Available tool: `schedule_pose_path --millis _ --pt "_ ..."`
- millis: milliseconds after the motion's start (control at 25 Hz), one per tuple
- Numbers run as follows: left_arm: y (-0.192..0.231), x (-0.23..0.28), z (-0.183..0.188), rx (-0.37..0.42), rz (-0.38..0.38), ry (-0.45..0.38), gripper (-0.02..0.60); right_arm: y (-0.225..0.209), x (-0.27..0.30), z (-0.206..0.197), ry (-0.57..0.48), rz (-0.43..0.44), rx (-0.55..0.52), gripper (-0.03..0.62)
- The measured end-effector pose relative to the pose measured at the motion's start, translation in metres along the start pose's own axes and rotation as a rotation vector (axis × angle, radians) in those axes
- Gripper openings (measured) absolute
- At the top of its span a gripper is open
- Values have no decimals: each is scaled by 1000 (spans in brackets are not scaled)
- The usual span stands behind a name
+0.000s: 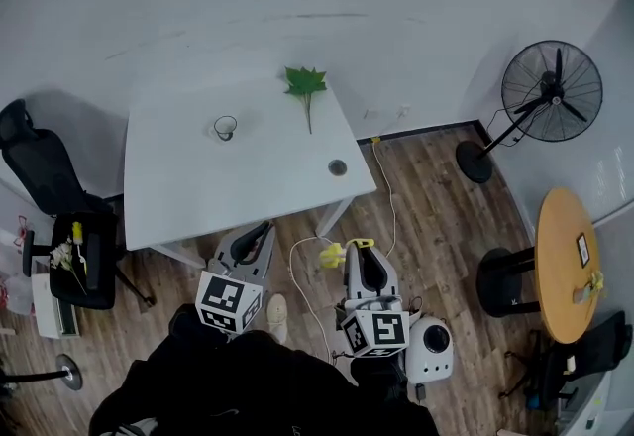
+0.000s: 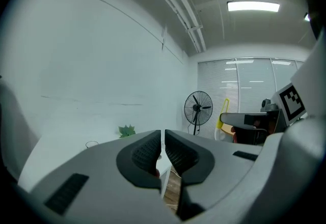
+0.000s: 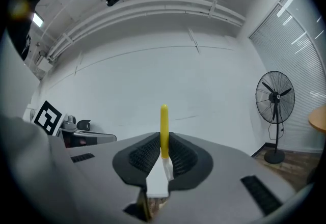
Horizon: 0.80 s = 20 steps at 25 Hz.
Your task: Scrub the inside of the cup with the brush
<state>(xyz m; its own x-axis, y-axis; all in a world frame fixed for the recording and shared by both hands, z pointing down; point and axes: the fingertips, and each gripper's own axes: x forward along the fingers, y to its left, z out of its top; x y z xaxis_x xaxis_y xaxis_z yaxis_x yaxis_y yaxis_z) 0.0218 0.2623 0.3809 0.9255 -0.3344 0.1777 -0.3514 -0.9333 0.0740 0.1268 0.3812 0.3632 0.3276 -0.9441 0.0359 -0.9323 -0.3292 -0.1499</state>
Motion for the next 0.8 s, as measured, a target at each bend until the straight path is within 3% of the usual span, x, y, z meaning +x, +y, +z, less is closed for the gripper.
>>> schedule_pose_path --millis 400,800 --pt "52 46 14 -6 32 -16 41 -6 82 11 -10 45 -21 64" --pt "105 37 23 -21 150 -40 42 24 131 18 -16 151 -35 64"
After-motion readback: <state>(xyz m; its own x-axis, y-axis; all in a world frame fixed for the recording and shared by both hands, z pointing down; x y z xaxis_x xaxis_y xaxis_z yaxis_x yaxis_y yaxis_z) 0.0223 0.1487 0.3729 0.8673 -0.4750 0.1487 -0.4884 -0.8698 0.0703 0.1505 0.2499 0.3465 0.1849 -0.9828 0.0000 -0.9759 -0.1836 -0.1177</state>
